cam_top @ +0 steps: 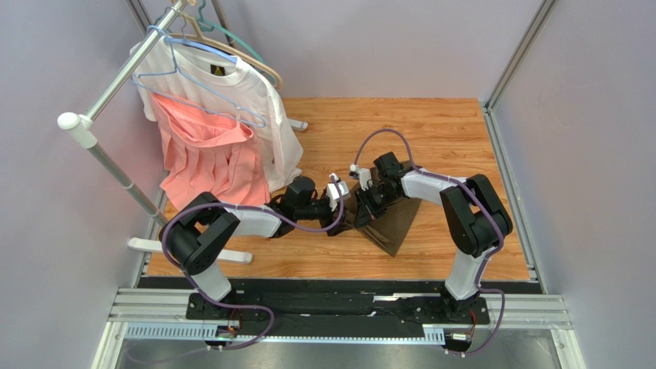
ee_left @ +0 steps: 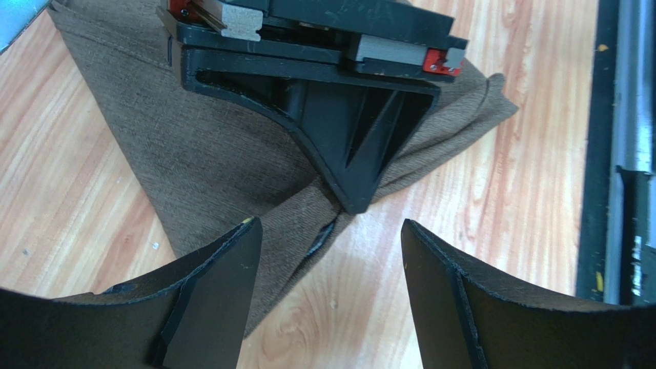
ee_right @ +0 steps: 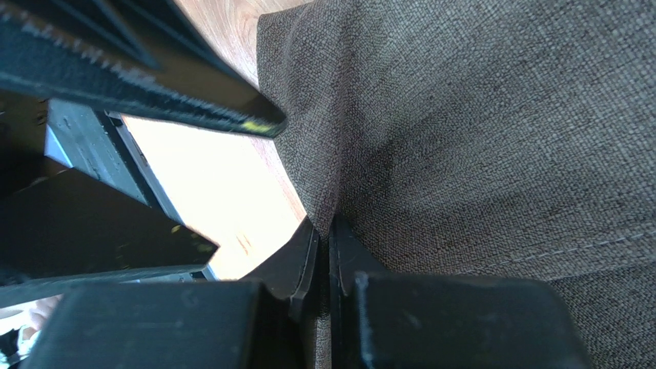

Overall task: Fold the napkin, place the utensils inside, and roll it up
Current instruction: Roll the napkin with the utensil

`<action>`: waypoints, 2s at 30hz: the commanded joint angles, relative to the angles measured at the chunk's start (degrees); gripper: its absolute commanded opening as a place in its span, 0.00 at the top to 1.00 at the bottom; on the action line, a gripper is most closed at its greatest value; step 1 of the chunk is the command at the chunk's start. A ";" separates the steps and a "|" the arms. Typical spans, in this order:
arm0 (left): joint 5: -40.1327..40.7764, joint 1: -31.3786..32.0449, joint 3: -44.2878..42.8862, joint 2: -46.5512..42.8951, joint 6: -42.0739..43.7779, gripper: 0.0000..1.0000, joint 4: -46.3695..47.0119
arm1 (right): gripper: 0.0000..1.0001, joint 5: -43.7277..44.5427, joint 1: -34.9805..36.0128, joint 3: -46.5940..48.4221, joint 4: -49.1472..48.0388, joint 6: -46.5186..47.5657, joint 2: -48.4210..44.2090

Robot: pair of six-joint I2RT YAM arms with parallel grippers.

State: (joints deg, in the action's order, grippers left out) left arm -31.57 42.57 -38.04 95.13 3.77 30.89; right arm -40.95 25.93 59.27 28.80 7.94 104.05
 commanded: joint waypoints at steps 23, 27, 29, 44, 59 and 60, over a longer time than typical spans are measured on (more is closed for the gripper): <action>5.56 2.70 -6.61 7.61 2.56 0.34 -2.33 | 1.00 -2.21 -1.85 -1.43 -0.93 -0.12 -1.83; 6.43 2.79 -7.48 7.79 1.86 0.61 -5.05 | 0.97 -1.07 -1.76 -1.70 -0.94 -0.39 -2.53; 6.17 2.79 -8.01 8.14 1.85 0.67 -6.63 | 0.93 -0.80 -1.85 -1.78 -1.11 -0.91 -3.06; 1.52 2.79 -11.79 11.30 2.12 0.91 -13.58 | 0.27 6.48 -1.85 -3.02 1.78 -4.25 -12.55; -2.44 2.79 -13.02 12.01 2.12 0.92 -18.06 | 0.25 34.52 -1.15 -16.01 -5.83 -21.90 -48.71; -2.62 2.79 -13.11 12.01 2.03 0.92 -18.76 | 0.25 35.23 -0.54 -19.16 -7.42 -22.53 -50.51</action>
State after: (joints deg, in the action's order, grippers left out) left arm -31.64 44.97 -50.43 106.32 5.50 17.65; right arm -12.53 24.27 46.28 30.83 -7.97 63.31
